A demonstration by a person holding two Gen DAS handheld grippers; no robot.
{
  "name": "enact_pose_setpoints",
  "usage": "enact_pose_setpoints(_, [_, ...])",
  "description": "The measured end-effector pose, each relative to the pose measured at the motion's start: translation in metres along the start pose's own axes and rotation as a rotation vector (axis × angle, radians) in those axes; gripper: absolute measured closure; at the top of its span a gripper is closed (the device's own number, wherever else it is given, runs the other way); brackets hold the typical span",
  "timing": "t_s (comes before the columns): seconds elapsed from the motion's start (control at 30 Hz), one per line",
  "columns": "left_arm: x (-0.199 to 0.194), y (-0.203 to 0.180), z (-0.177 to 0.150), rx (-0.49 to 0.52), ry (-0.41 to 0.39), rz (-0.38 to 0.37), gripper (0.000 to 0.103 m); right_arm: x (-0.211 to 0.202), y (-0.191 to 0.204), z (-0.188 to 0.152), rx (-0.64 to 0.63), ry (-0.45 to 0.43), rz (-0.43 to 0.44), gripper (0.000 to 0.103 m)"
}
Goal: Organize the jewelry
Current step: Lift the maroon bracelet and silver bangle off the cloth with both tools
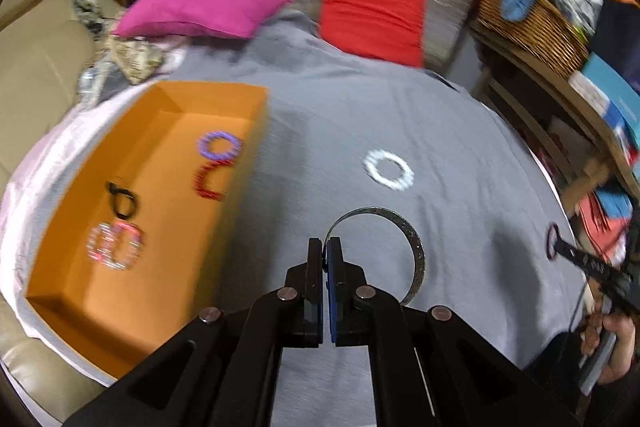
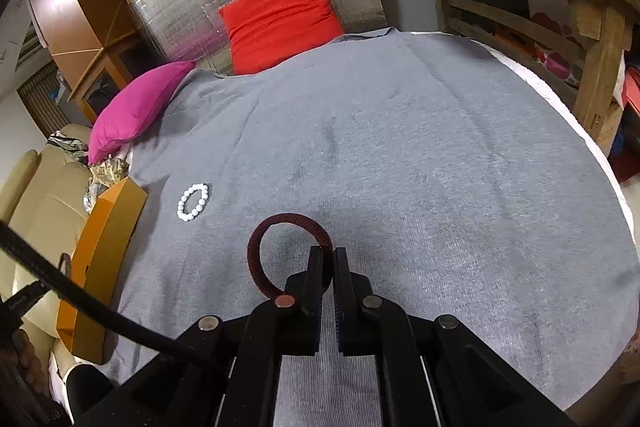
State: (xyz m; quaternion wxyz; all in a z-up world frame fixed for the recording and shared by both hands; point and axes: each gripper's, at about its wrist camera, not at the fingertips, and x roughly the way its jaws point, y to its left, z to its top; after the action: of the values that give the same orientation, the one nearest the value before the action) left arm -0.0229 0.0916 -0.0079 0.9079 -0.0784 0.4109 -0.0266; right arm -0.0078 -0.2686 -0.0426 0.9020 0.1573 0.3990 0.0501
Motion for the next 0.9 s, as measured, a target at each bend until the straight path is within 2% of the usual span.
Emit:
enact_pose_setpoints(0.17, [0.012, -0.052, -0.022, 0.083, 0.054, -0.074, 0.101, -0.004, 0.0, -0.004, -0.002, 0.004, 0.007, 0.098])
enact_pose_setpoints(0.37, [0.012, -0.1, -0.034, 0.175, 0.046, -0.147, 0.101, -0.007, 0.006, -0.008, -0.022, 0.014, -0.004, 0.098])
enact_pose_setpoints(0.47, [0.011, -0.106, -0.035, 0.182, 0.046, -0.163, 0.101, -0.008, 0.008, -0.007, -0.027, 0.015, -0.012, 0.098])
enact_pose_setpoints(0.9, [0.017, -0.088, -0.031, 0.123, 0.045, -0.139, 0.101, 0.002, 0.024, -0.006, -0.065, 0.039, -0.008, 0.098])
